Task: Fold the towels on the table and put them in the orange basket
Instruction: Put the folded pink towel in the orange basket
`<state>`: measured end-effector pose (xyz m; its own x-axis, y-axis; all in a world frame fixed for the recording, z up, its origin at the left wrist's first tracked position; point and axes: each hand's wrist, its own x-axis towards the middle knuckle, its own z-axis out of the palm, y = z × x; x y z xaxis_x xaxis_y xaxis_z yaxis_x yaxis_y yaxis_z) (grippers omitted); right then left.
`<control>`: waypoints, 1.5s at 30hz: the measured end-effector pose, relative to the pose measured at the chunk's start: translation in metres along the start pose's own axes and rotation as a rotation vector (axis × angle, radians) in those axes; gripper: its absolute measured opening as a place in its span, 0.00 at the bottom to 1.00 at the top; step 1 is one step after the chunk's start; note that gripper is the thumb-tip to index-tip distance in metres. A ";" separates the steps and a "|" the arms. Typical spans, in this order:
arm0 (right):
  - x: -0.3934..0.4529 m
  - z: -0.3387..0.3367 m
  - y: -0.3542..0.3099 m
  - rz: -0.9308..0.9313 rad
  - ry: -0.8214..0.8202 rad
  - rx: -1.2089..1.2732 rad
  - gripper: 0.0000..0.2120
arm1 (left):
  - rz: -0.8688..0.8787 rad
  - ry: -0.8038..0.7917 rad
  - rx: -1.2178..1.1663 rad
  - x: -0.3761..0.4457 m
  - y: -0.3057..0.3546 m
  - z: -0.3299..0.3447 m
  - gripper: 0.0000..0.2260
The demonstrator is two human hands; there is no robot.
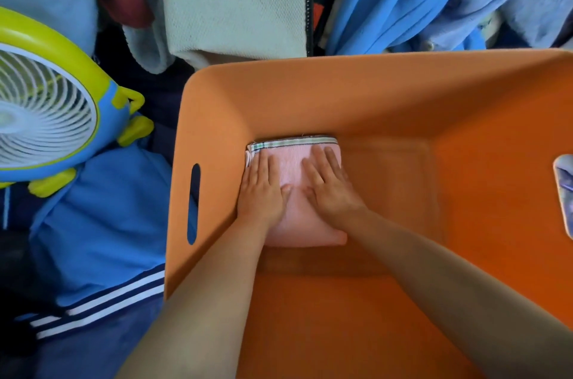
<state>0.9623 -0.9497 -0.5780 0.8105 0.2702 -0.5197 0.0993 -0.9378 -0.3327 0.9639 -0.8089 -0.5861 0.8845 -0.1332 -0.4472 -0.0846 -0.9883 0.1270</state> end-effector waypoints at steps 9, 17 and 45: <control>-0.018 -0.035 -0.009 0.060 -0.058 -0.025 0.29 | 0.003 -0.182 0.046 -0.006 0.010 -0.038 0.26; -0.094 -0.115 -0.032 0.006 0.171 -0.093 0.22 | 0.093 -0.097 0.203 -0.063 0.036 -0.127 0.20; -0.633 -0.169 -0.119 0.298 0.896 -0.176 0.17 | 0.493 0.507 0.408 -0.532 0.201 -0.289 0.15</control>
<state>0.5348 -1.0460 -0.0764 0.9495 -0.1831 0.2549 -0.1557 -0.9800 -0.1238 0.6094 -0.9150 -0.0667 0.7935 -0.6070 0.0428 -0.5927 -0.7869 -0.1718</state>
